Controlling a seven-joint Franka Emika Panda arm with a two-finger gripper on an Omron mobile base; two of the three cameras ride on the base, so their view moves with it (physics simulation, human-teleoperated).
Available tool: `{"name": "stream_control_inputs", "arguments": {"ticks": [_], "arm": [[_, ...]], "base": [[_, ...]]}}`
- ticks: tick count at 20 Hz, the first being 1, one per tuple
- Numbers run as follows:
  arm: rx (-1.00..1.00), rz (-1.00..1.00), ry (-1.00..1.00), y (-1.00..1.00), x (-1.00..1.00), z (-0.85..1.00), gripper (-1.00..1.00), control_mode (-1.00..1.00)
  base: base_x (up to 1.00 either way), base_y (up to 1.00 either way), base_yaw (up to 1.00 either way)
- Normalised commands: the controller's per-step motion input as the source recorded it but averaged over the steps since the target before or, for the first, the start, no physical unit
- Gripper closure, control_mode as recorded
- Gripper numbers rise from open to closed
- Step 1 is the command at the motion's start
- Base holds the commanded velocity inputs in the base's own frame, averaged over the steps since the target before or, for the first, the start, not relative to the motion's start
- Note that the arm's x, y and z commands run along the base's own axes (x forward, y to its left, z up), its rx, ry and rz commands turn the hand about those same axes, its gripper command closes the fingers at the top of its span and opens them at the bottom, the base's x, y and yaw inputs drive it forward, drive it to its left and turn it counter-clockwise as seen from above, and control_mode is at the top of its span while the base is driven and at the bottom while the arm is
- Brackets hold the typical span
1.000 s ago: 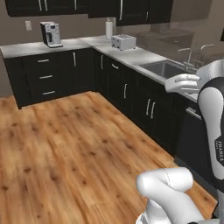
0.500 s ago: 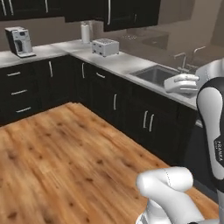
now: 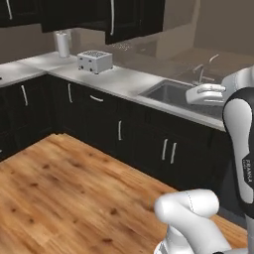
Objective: Take the smaller bowl and place it next to the appetizer plate on the dining counter , and place the larger bowl next to the plate with cooked food.
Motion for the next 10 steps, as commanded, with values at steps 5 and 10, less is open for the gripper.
{"name": "stream_control_inputs", "arguments": {"ticks": [5,10], "arm": [[0.0,0.0,0.0,0.0,0.0,0.0,-1.0,1.0],[0.0,0.0,0.0,0.0,0.0,0.0,-1.0,1.0]], "base": [[0.69,0.85,-0.27],[0.67,0.92,-0.23]]}}
